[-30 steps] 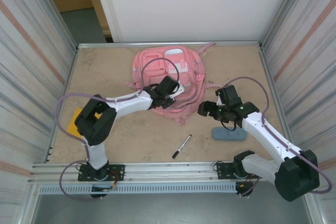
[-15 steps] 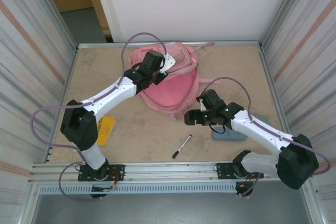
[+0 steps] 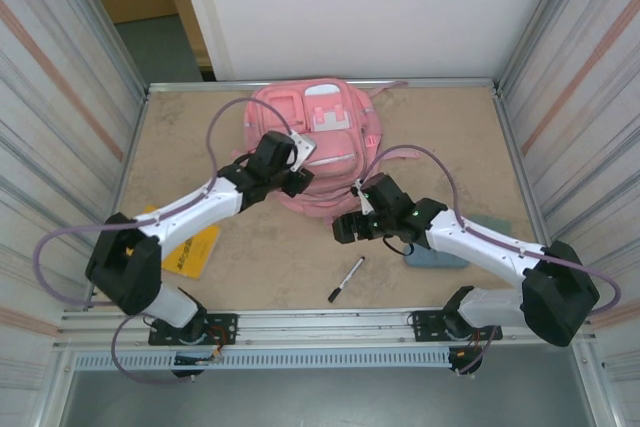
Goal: Pack the student bag
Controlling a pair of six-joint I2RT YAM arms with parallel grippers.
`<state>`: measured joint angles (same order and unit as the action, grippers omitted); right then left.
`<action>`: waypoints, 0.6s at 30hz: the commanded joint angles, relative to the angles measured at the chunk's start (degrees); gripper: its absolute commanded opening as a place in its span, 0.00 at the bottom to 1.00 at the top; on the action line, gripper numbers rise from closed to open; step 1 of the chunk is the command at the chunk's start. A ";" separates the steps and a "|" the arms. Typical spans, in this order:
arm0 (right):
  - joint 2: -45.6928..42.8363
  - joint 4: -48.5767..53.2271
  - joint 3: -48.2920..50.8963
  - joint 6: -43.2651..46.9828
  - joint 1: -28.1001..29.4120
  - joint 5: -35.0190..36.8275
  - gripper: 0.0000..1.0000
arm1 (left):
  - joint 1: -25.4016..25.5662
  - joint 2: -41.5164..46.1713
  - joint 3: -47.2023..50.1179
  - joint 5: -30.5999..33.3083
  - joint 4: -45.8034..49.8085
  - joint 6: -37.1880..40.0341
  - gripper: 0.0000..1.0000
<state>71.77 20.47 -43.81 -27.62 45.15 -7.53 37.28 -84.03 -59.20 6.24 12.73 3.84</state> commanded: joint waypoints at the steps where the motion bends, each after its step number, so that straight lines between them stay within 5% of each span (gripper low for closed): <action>1: 2.78 -2.47 -3.63 3.91 1.55 -1.56 0.83 | -1.49 6.63 3.19 4.07 5.60 -16.94 0.60; 4: 7.28 -2.97 -6.68 4.25 3.32 -3.46 0.83 | -7.33 10.66 5.73 6.94 16.52 -30.49 0.61; 6: 10.53 -4.55 -8.87 3.72 5.09 -5.07 0.83 | -16.14 13.27 8.59 4.27 24.26 -38.80 0.61; 11: 18.69 -7.21 -15.82 3.28 8.96 -7.70 0.83 | -35.57 19.58 21.86 -2.88 23.80 -47.19 0.58; 18: 29.22 -8.21 -25.12 1.09 11.17 -10.94 0.80 | -37.41 20.40 29.40 -0.19 18.60 -54.01 0.49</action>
<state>98.59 13.19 -66.57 -25.19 56.16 -15.97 0.25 -63.40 -31.00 6.66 33.61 -44.40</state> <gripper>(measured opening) 0.802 0.495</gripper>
